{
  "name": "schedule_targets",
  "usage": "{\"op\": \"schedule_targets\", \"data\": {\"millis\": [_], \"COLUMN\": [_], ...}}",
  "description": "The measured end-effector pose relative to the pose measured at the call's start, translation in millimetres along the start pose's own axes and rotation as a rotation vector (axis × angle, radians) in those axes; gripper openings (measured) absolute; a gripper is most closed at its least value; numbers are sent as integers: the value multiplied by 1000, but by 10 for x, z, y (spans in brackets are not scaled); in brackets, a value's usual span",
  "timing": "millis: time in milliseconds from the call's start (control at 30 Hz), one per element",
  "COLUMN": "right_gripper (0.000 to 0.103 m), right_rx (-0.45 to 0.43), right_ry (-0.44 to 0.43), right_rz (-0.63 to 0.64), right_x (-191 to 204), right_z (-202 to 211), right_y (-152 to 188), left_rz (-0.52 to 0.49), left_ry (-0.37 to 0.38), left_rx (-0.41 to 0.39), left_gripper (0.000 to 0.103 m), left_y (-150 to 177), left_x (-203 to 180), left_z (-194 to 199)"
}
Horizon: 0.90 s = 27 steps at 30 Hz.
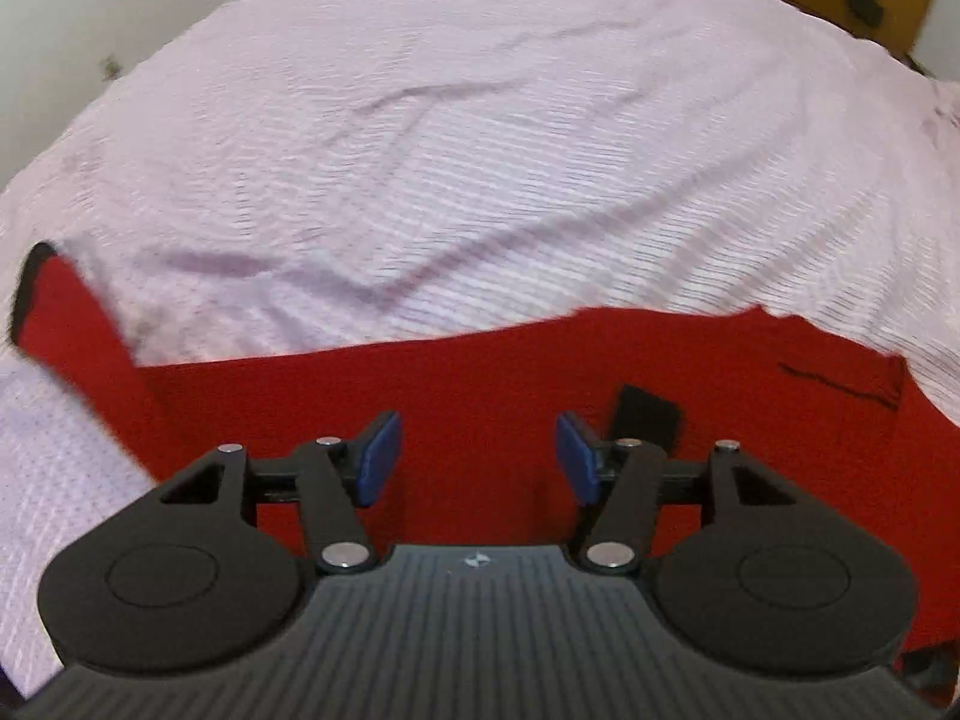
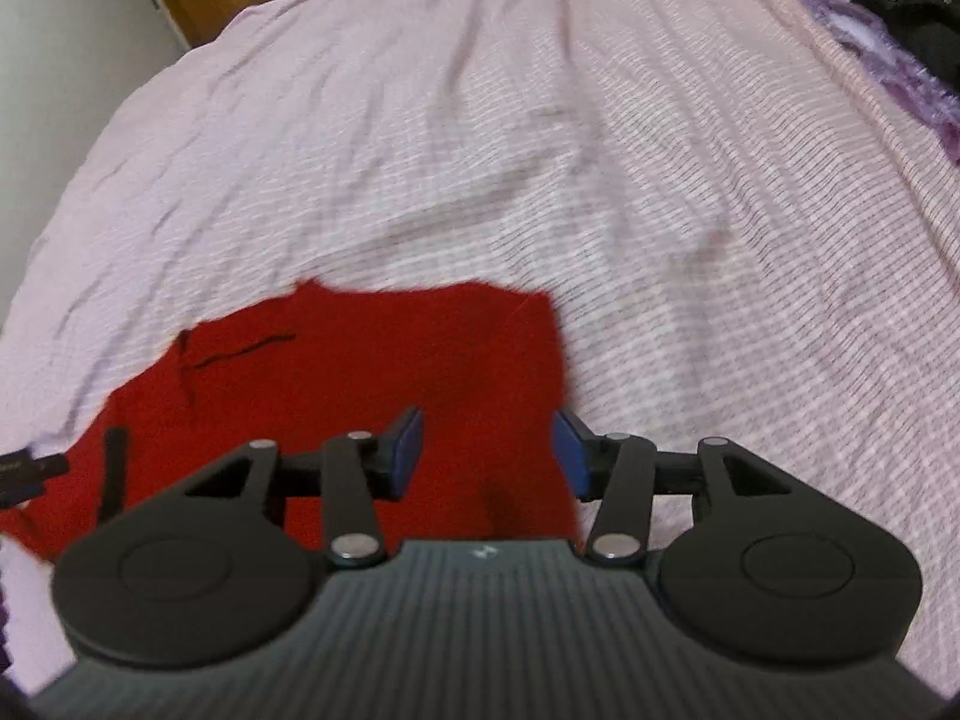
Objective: Fold small clothes
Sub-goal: 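Fold the held sleeve across the cardigan body, open left gripper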
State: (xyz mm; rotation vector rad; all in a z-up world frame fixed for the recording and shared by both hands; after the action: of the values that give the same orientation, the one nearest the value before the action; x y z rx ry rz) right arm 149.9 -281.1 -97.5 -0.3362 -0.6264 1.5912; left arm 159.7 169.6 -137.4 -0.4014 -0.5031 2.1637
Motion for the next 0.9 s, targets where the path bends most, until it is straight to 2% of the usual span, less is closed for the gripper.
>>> {"op": "schedule_targets", "data": {"millis": [167, 367, 467, 567, 900], "right_gripper": [50, 50, 50, 50, 50], "right_rx": [34, 78, 95, 114, 160], "right_ry": [-43, -69, -72, -75, -82], "right_rz": [19, 14, 20, 30, 72], "right_x": [294, 622, 781, 907, 1245], "right_z": [88, 143, 175, 199, 310], "right_y": [85, 288, 387, 468, 653], "left_rz": [60, 106, 127, 171, 329], "left_ry": [-47, -94, -143, -182, -200], "left_rx": [-28, -10, 1, 5, 49], "left_gripper": [63, 63, 77, 81, 83], "left_y": [-158, -264, -322, -386, -464], "left_x": [410, 757, 947, 1141, 1636], "left_z": [89, 131, 122, 96, -178]}}
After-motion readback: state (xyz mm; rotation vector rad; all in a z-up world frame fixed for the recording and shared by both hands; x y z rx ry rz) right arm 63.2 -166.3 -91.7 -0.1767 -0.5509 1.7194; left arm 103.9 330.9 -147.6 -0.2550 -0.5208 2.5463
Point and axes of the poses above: each gripper's, at about its wrist camera, not at the fingertips, and z roughly against the way its jaws point, x to its left, y to its underside, the point moved 10 cm from there along -z, roughly the way its jaws point, and after that the axes turned 11 degrees about z, right-handed, at the moved point
